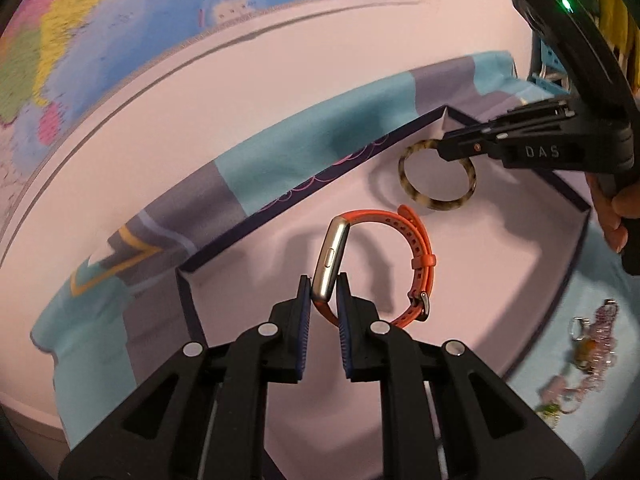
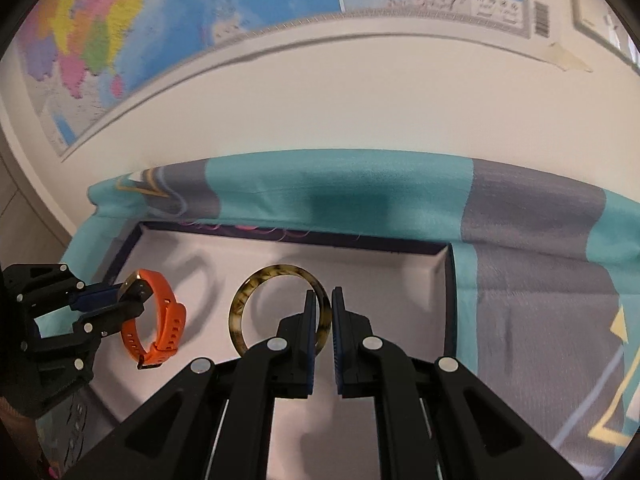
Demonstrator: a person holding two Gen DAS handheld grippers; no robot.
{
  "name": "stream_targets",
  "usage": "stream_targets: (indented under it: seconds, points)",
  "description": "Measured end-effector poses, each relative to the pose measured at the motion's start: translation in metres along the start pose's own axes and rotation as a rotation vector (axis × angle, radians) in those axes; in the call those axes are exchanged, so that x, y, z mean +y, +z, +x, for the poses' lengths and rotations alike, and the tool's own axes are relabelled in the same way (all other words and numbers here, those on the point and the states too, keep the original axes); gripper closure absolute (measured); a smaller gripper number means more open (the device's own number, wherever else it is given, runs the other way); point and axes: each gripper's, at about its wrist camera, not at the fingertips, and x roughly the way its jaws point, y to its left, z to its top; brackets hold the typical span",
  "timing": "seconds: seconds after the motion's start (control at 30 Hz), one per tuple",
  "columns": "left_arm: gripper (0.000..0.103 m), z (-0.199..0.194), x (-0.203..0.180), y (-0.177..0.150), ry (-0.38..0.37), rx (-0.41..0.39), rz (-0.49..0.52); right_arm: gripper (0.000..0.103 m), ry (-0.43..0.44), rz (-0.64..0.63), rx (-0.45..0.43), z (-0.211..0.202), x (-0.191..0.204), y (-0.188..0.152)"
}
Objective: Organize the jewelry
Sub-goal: 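Lower the watch and bangle into the box and open both tools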
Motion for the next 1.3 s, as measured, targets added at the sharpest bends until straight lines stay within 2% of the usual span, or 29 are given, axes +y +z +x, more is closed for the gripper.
stream_targets:
  seconds: [0.27, 0.5, 0.57, 0.6, 0.63, 0.73, 0.77, 0.8, 0.87, 0.93, 1.07, 1.3]
  points:
    - [0.089, 0.032, 0.007, 0.014, -0.004, 0.053, 0.064, 0.097, -0.043, 0.016, 0.061, 0.023, 0.0, 0.016]
    - [0.086, 0.047, 0.008, 0.025, 0.07, 0.053, 0.085, 0.095, -0.059, 0.016, 0.064, 0.024, 0.004, 0.016]
    - [0.086, 0.047, 0.008, 0.028, 0.093, 0.042, 0.077, 0.092, -0.057, 0.018, 0.051, 0.022, 0.004, 0.015]
    - [0.085, 0.046, 0.009, 0.028, 0.095, 0.035, 0.068, 0.086, -0.05, 0.022, 0.043, 0.02, 0.003, 0.014]
    - [0.08, 0.045, 0.01, 0.029, 0.103, 0.03, 0.059, 0.08, -0.04, 0.031, 0.034, 0.017, 0.002, 0.013]
    - [0.071, 0.034, 0.011, 0.028, 0.13, -0.008, 0.02, 0.077, -0.012, 0.038, 0.009, 0.005, 0.0, 0.005]
    - [0.07, 0.03, 0.013, 0.027, 0.13, -0.018, 0.006, 0.075, 0.004, 0.036, -0.003, -0.002, 0.001, 0.001]
    - [0.07, 0.024, 0.015, 0.025, 0.128, -0.031, -0.019, 0.069, 0.016, 0.034, -0.012, -0.007, 0.0, -0.002]
    - [0.059, 0.008, 0.02, 0.021, 0.122, -0.071, -0.08, 0.063, 0.058, 0.018, -0.048, -0.027, 0.003, -0.012]
    - [0.058, -0.009, 0.023, 0.014, 0.113, -0.104, -0.123, 0.06, 0.087, 0.0, -0.075, -0.046, 0.004, -0.024]
    - [0.053, -0.051, 0.018, -0.007, 0.057, -0.184, -0.19, 0.052, 0.149, -0.039, -0.097, -0.078, 0.007, -0.055]
    - [0.049, -0.091, -0.014, -0.049, -0.059, -0.22, -0.191, 0.052, 0.161, -0.099, -0.042, -0.102, 0.014, -0.124]
